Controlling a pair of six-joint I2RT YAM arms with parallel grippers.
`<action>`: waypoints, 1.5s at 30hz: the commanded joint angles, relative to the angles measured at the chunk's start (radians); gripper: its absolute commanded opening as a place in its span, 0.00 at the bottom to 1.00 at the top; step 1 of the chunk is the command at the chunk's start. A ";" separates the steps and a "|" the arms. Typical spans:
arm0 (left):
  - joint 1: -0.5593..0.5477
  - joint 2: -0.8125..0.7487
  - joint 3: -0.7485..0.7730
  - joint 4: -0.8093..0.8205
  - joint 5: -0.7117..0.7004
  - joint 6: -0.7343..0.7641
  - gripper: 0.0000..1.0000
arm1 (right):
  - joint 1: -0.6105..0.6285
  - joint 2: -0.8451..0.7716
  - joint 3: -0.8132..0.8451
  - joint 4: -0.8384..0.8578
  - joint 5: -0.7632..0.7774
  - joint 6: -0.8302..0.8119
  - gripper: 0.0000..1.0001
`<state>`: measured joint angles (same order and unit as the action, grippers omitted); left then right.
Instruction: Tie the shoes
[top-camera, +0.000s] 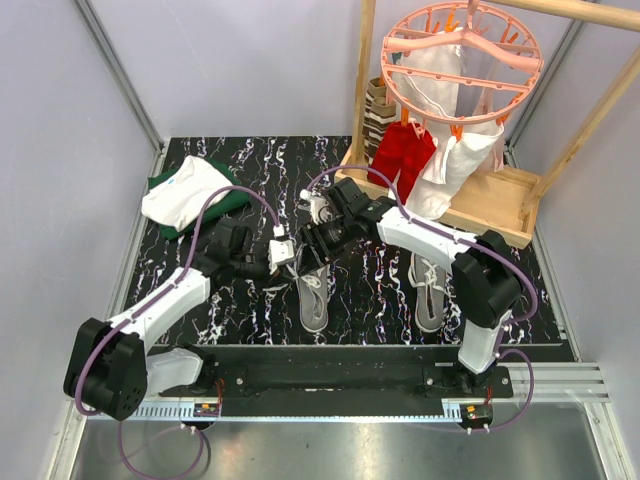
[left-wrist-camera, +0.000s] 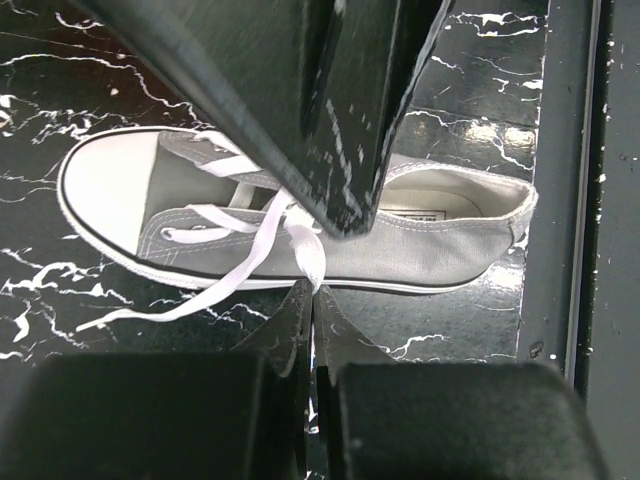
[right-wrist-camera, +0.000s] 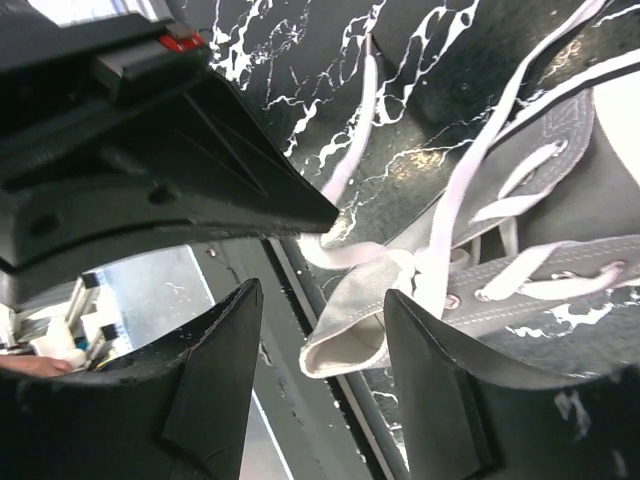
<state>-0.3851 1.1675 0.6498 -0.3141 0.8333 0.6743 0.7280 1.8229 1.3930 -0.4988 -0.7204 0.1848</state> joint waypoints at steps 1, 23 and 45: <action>-0.018 0.015 0.022 0.050 -0.002 -0.007 0.00 | 0.005 0.022 0.014 0.037 -0.066 0.054 0.61; -0.040 0.063 0.045 0.078 -0.026 -0.022 0.00 | 0.005 0.065 -0.011 0.065 -0.063 0.081 0.48; -0.041 0.084 0.068 0.075 0.000 -0.015 0.00 | 0.005 0.090 -0.005 0.074 -0.048 0.084 0.42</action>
<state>-0.4202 1.2469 0.6746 -0.2810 0.8112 0.6537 0.7284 1.9064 1.3731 -0.4553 -0.7471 0.2668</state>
